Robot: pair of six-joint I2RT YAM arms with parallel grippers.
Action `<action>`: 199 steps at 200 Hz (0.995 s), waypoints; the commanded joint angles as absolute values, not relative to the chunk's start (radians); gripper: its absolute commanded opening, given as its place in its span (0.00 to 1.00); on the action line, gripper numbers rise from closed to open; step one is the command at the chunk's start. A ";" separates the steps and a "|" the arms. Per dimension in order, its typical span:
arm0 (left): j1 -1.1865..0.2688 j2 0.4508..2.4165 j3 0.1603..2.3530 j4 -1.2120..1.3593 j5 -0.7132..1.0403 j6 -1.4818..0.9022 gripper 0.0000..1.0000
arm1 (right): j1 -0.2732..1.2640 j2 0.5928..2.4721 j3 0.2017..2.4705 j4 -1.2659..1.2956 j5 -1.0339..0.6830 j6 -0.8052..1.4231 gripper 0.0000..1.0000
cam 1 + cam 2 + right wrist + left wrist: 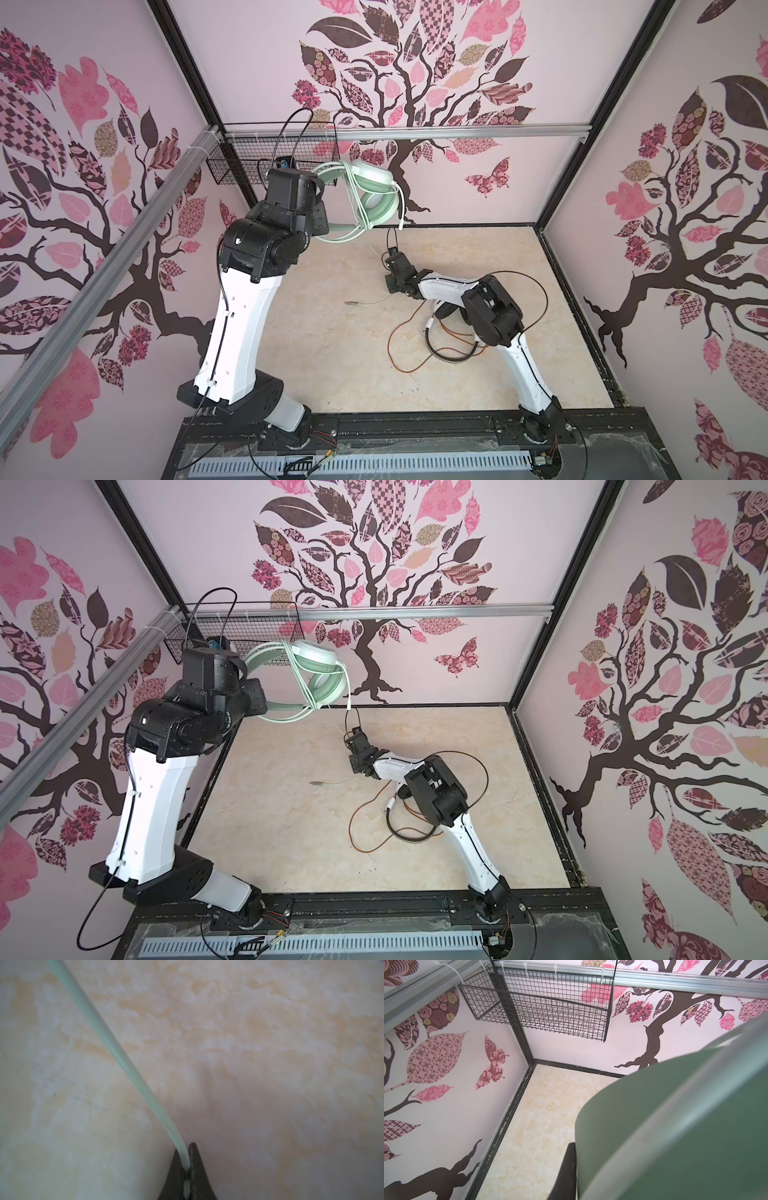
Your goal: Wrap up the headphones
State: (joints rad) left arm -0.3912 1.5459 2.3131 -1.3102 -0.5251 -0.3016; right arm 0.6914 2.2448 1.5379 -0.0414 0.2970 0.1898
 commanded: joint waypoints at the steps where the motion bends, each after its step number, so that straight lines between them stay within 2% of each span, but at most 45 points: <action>1: -0.384 1.572 2.415 -1.220 -0.553 -0.322 0.00 | 0.702 1.997 1.303 0.046 0.377 0.183 0.00; 25: -0.373 1.634 2.497 -1.224 -0.548 -0.332 0.00 | 0.762 1.799 1.086 0.053 0.451 0.176 0.00; 60: -0.363 1.692 2.566 -1.196 -0.515 -0.358 0.00 | 0.890 1.627 0.953 -0.039 0.522 0.210 0.00; 130: -0.317 1.702 2.557 -1.189 -0.596 -0.311 0.00 | 1.056 1.318 0.897 -0.316 0.666 0.329 0.00; 199: -0.278 1.742 2.480 -1.137 -0.720 -0.280 0.00 | 1.083 0.942 0.950 -0.491 0.679 0.269 0.00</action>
State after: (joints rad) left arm -0.2775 1.7302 2.5092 -1.2617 -0.6666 -0.2604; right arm 1.0790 1.0615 0.8932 -0.3962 0.6460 0.3050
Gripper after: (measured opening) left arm 0.073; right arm 0.063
